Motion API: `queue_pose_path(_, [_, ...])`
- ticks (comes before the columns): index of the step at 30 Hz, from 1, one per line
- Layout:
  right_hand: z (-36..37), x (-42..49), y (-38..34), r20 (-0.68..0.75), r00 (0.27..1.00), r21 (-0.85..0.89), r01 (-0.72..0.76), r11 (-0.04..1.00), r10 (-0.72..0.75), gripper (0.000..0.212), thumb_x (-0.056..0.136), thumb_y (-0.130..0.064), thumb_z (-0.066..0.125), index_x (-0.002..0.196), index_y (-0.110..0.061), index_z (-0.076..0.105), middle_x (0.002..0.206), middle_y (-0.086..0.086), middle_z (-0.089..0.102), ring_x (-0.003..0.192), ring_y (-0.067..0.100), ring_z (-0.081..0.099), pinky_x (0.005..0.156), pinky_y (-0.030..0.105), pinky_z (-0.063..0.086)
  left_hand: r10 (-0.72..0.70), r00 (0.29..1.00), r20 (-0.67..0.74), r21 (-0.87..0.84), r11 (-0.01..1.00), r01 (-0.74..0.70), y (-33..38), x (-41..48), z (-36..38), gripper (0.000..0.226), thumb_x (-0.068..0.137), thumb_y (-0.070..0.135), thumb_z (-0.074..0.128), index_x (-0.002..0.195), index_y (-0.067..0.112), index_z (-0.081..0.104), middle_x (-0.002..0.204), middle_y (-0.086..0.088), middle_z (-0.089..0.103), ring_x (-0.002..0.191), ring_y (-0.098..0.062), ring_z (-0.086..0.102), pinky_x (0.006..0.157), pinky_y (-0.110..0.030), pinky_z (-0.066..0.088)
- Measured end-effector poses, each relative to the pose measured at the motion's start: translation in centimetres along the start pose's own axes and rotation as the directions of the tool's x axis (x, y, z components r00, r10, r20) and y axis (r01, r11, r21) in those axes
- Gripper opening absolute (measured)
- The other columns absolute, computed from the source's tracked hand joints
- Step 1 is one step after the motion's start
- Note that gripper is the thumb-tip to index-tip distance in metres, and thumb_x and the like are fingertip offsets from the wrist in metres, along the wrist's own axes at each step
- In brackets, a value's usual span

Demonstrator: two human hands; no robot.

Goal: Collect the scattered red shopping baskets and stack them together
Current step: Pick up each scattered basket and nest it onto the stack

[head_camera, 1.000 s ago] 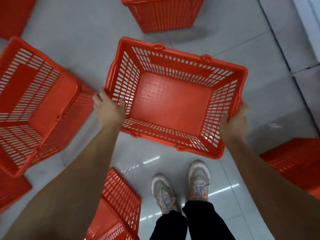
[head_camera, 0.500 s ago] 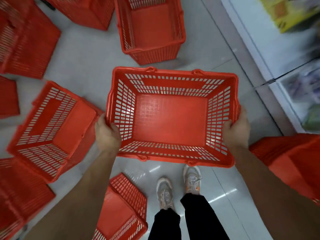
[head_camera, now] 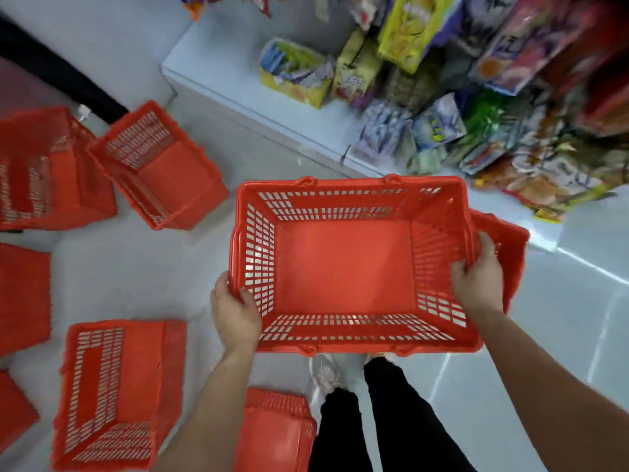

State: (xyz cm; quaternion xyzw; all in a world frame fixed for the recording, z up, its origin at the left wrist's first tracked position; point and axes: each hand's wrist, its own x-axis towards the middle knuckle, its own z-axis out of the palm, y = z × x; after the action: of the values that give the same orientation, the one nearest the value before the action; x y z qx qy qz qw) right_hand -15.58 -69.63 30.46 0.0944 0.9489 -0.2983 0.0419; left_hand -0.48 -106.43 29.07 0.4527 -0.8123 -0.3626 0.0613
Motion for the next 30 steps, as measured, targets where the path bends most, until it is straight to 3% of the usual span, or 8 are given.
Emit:
queue_pose_path(7, [-8.3, -0.2, 11.9, -0.150, 0.948, 0.073, -0.271, 0.960, 0.279, 0.061, 0.086, -0.006, 0.051, 0.145, -0.011, 0.034, 0.131, 0.019, 0.058, 0.114, 0.042, 0.056, 0.092, 0.047, 0.046, 0.178, 0.961, 0.212, -0.021, 0.984, -0.177, 8.9, -3.0, 11.7, 0.034, 0.089, 0.007, 0.056, 0.123, 0.012, 0.062, 0.112, -0.012, 0.068, 0.102, -0.032, 0.064, 0.095, -0.042, 0.051])
queue_pose_path(12, [-9.7, 2.7, 20.3, -0.195, 0.921, 0.122, -0.320, 0.940, 0.338, 0.058, 0.089, -0.009, 0.051, 0.145, -0.009, 0.035, 0.133, 0.018, 0.058, 0.117, 0.042, 0.056, 0.094, 0.049, 0.047, 0.194, 0.929, 0.315, -0.009, 0.979, -0.202, 11.9, -4.9, 21.4, 0.029, 0.095, 0.021, 0.058, 0.123, 0.021, 0.061, 0.113, -0.002, 0.068, 0.098, -0.024, 0.068, 0.093, -0.046, 0.056])
queue_pose_path(18, [-8.0, 7.8, 28.6, -0.199, 0.908, 0.172, -0.339, 0.925, 0.370, 0.059, 0.089, -0.008, 0.049, 0.146, -0.009, 0.034, 0.131, 0.018, 0.060, 0.116, 0.040, 0.057, 0.096, 0.046, 0.047, 0.184, 0.939, 0.289, 0.042, 0.978, -0.205, 13.8, -6.6, 30.8, 0.030, 0.094, 0.024, 0.058, 0.124, 0.021, 0.061, 0.115, -0.003, 0.068, 0.102, -0.026, 0.067, 0.095, -0.047, 0.055])
queue_pose_path(22, [-7.0, 11.3, 32.4, -0.159, 0.889, 0.229, -0.389, 0.892, 0.428, 0.059, 0.089, -0.015, 0.045, 0.147, -0.019, 0.032, 0.111, 0.012, 0.068, 0.098, 0.035, 0.065, 0.088, 0.047, 0.052, 0.270, 0.942, 0.201, 0.033, 0.959, -0.282, 16.4, -5.5, 34.8, 0.029, 0.082, 0.021, 0.055, 0.106, 0.022, 0.073, 0.091, 0.012, 0.070, 0.083, -0.017, 0.069, 0.080, -0.027, 0.053])
queue_pose_path(24, [-6.9, 12.7, 33.6, -0.134, 0.883, 0.259, -0.407, 0.876, 0.450, 0.057, 0.088, -0.018, 0.044, 0.144, -0.024, 0.036, 0.116, 0.010, 0.068, 0.101, 0.033, 0.065, 0.091, 0.046, 0.052, 0.280, 0.942, 0.184, 0.030, 0.957, -0.290, 17.5, -5.0, 35.9, 0.030, 0.083, 0.018, 0.056, 0.106, 0.022, 0.074, 0.087, 0.014, 0.067, 0.079, -0.013, 0.066, 0.077, -0.021, 0.047])
queue_pose_path(26, [-7.0, 12.9, 33.9, -0.140, 0.897, 0.259, -0.375, 0.890, 0.419, 0.053, 0.087, -0.018, 0.045, 0.139, -0.029, 0.042, 0.120, 0.005, 0.067, 0.104, 0.029, 0.064, 0.092, 0.036, 0.050, 0.262, 0.948, 0.180, 0.046, 0.960, -0.275, 17.8, -5.2, 36.1, 0.028, 0.087, 0.019, 0.057, 0.109, 0.023, 0.074, 0.089, 0.013, 0.068, 0.075, -0.007, 0.065, 0.073, -0.016, 0.046])
queue_pose_path(28, [-7.2, 12.2, 33.9, -0.150, 0.910, 0.245, -0.344, 0.906, 0.386, 0.054, 0.088, -0.014, 0.047, 0.141, -0.026, 0.043, 0.122, 0.003, 0.067, 0.105, 0.022, 0.062, 0.089, 0.025, 0.044, 0.243, 0.951, 0.189, 0.049, 0.965, -0.256, 17.9, -5.8, 35.7, 0.024, 0.093, 0.024, 0.058, 0.111, 0.025, 0.073, 0.089, 0.016, 0.068, 0.068, 0.003, 0.062, 0.064, -0.009, 0.042])
queue_pose_path(30, [-7.5, 11.6, 33.9, -0.150, 0.920, 0.241, -0.322, 0.915, 0.363, 0.055, 0.089, -0.011, 0.047, 0.144, -0.022, 0.042, 0.125, 0.005, 0.066, 0.106, 0.023, 0.062, 0.090, 0.023, 0.043, 0.236, 0.949, 0.207, 0.038, 0.968, -0.249, 18.3, -6.5, 35.1, 0.021, 0.096, 0.026, 0.058, 0.112, 0.028, 0.072, 0.086, 0.021, 0.066, 0.064, 0.009, 0.062, 0.059, -0.004, 0.040])
